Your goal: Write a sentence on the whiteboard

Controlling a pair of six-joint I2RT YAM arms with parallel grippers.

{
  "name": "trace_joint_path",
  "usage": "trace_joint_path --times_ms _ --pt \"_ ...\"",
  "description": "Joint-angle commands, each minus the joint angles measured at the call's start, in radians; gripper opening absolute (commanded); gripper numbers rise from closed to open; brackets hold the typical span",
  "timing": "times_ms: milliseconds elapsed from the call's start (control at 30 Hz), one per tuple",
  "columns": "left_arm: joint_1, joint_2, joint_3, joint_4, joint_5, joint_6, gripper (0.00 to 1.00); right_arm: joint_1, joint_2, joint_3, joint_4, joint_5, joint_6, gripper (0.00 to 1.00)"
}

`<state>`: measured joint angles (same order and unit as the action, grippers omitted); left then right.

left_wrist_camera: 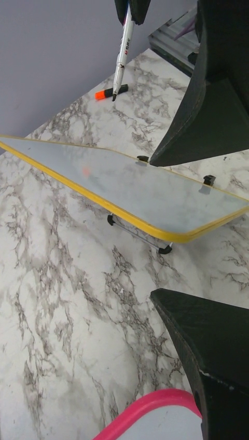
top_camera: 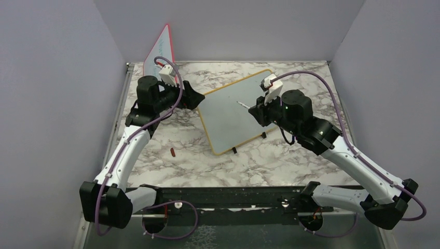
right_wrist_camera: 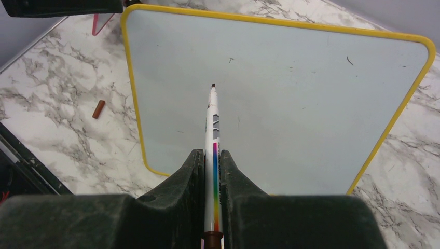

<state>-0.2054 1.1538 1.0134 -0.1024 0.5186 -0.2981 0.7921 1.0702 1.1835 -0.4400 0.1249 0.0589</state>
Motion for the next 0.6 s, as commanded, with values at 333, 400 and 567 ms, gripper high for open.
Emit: trace_joint_path --times_ms 333,400,567 --pt "0.036 0.138 0.042 0.072 0.313 -0.01 0.61 0.061 0.025 0.02 0.004 0.005 -0.012 0.01" --pt "0.038 0.168 0.058 0.059 0.338 0.006 0.56 0.069 0.036 0.023 0.01 0.002 -0.014 0.01" --pt "0.057 0.216 0.049 0.137 0.417 -0.04 0.44 0.092 0.053 0.017 0.033 0.006 -0.03 0.01"
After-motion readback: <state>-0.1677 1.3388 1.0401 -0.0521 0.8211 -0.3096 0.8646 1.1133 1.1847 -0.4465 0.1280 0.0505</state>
